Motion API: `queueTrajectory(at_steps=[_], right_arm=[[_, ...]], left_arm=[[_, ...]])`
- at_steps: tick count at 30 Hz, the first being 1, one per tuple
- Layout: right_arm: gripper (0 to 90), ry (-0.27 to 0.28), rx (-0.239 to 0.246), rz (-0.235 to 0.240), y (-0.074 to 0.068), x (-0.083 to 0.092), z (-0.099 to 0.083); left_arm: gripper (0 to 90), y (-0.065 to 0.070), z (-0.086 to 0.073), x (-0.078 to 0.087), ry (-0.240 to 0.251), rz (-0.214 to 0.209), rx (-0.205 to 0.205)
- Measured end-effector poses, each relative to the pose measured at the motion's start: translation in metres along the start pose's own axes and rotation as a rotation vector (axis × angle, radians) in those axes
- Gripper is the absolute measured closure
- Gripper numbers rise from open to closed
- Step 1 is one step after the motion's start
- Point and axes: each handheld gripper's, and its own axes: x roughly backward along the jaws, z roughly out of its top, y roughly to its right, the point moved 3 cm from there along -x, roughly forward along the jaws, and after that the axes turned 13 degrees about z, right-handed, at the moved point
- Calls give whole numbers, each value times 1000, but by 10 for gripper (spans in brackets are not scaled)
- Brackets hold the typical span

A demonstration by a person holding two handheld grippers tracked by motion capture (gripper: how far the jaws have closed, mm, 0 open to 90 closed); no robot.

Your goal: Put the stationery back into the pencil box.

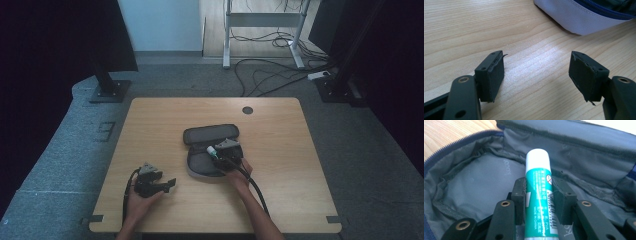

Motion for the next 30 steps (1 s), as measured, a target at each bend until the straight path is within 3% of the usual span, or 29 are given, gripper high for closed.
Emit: queueTrajectory(at_steps=[5, 8, 13, 21, 30], right_arm=[[630, -8, -1, -4, 0, 0, 0], [555, -9, 7, -21, -1, 3, 1], [508, -1, 7, -29, -1, 6, 1], [490, 41, -9, -19, -3, 14, 1], [457, 86, -32, 24, -4, 29, 0]], left_arm=[[290, 0, 0, 1, 1, -1, 1], [290, 0, 0, 0, 1, -1, 1], [290, 1, 0, 0, 0, -1, -2], [291, 2, 0, 0, -2, -1, -5], [290, 2, 0, -1, -1, -1, -8]])
